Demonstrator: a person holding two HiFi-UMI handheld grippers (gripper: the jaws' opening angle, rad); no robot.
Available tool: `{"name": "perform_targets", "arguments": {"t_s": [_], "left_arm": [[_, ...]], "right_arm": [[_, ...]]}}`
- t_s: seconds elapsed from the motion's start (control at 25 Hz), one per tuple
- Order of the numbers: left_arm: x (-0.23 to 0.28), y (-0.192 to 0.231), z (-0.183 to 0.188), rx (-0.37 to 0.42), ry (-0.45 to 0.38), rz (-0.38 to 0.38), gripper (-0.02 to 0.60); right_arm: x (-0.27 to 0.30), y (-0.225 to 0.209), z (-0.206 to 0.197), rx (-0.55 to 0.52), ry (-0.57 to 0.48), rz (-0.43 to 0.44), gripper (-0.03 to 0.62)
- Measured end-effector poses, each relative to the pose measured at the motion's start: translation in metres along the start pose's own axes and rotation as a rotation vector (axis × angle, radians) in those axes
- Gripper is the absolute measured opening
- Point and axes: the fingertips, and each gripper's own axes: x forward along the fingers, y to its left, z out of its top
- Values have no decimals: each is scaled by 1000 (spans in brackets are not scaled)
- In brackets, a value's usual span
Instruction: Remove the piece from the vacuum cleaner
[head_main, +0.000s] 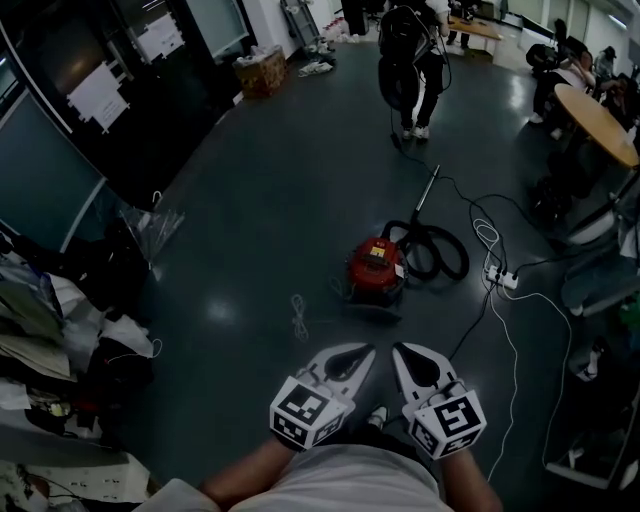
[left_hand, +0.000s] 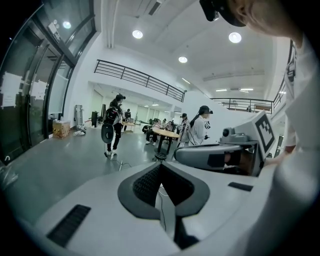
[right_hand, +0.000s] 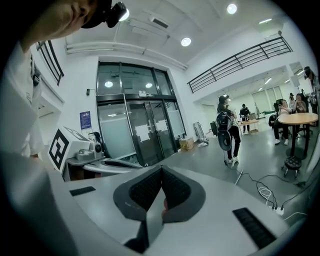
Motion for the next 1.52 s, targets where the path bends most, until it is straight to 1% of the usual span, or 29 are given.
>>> {"name": "perform_targets", "arguments": {"t_s": [0.16,0.32,0.4,0.52,0.72,0.8,0.92,1.0,1.08,1.16,1.32,1.52], "left_arm": [[16,31,-2,-13,11,-11,6],[46,73,-6,2,24,-38,6],[63,98,-8,30,36,-58,6],[92,138,-17,91,55,-96,6],[141,187,-50,205,101,-186,8],[160,202,-78,233,139,-212,8],[195,221,-143,250,241,-241,18],[219,233,-191,265,331,-259,79],[242,248,-238,304,418,-274,113],[261,262,-284,351,496,-284,135],[297,291,-363,415,599,-281,146],[341,313,-458,502,714,-321,149]], "right_arm": [[29,-15,-5,13,27,-16,15],[69,-39,-6,26,31,-43,15],[93,-53,-4,36,26,-59,16],[130,-77,-8,50,25,-95,17],[179,-119,-32,68,74,-163,17],[192,-134,-48,85,100,-183,17],[202,-161,-82,129,147,-204,17],[210,-182,-106,155,179,-207,17],[220,-201,-129,159,208,-197,17],[232,-215,-153,149,231,-176,17],[256,-235,-194,147,263,-135,17],[274,-261,-245,197,285,-129,17]]}}
